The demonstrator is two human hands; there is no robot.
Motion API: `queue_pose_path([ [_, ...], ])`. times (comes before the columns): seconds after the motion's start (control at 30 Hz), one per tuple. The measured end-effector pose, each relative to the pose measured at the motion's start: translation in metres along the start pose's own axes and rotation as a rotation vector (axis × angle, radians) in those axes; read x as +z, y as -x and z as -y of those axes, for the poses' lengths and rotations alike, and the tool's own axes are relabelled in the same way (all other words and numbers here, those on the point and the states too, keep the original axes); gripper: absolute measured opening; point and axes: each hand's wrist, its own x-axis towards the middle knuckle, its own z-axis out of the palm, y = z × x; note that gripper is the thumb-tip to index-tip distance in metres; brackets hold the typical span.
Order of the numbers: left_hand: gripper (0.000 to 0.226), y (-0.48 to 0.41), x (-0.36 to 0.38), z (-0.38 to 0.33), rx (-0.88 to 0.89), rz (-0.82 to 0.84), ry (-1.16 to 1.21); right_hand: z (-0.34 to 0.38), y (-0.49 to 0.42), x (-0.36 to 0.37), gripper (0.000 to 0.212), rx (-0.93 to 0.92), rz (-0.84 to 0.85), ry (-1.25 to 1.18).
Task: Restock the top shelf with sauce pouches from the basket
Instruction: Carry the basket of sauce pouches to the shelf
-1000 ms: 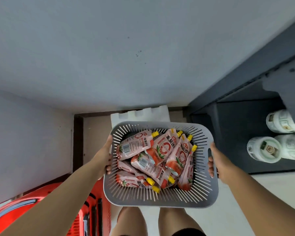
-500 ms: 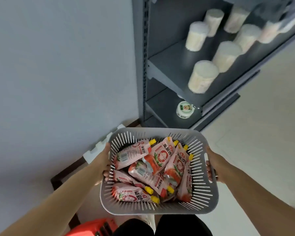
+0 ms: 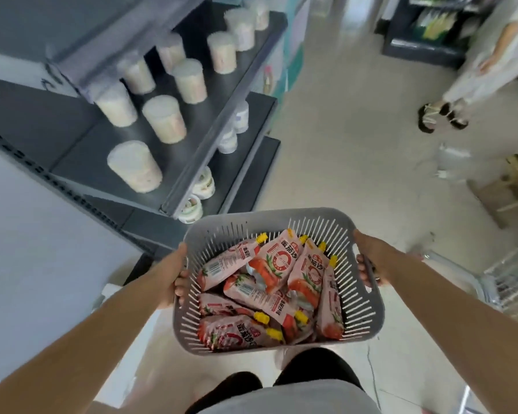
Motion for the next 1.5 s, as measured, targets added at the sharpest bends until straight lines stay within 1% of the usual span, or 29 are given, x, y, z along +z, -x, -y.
queue_pose_path([
  [0.13, 0.067, -0.018, 0.075, -0.052, -0.037, 0.004, -0.12, 0.007, -0.021, -0.07, 0.063, 0.016, -0.051, -0.068],
  [0.33, 0.066, -0.041, 0.167, -0.126, -0.008, 0.094, -0.214, 0.027, -0.046, -0.154, 0.065, 0.035, -0.098, -0.145],
  [0.5, 0.065, -0.06, 0.217, -0.196, -0.003, 0.106, -0.291, 0.056, -0.058, -0.202, 0.058, 0.047, -0.141, -0.261],
  [0.67, 0.065, -0.087, 0.255, -0.265, 0.007, 0.111, -0.346, 0.097, -0.082, -0.233, 0.058, 0.085, -0.17, -0.325],
  [0.9, 0.064, -0.143, 0.301, -0.372, 0.01, 0.133, -0.439, 0.175, -0.133, -0.268, 0.061, 0.132, -0.208, -0.389],
  [1.0, 0.064, -0.162, 0.321, -0.419, 0.03, 0.149, -0.461, 0.212, -0.155, -0.286, 0.062, 0.104, -0.199, -0.412],
  [1.2, 0.062, -0.191, 0.368, -0.514, 0.054, 0.129, -0.499, 0.283, -0.192, -0.327, 0.058, 0.082, -0.209, -0.476],
  [1.33, 0.063, -0.221, 0.412, -0.577, 0.054, 0.127, -0.519, 0.33, -0.235, -0.367, 0.058, 0.102, -0.196, -0.495],
  [1.5, 0.063, -0.256, 0.47, -0.645, 0.038, 0.11, -0.488, 0.402, -0.295, -0.43, 0.06, 0.098, -0.177, -0.44],
])
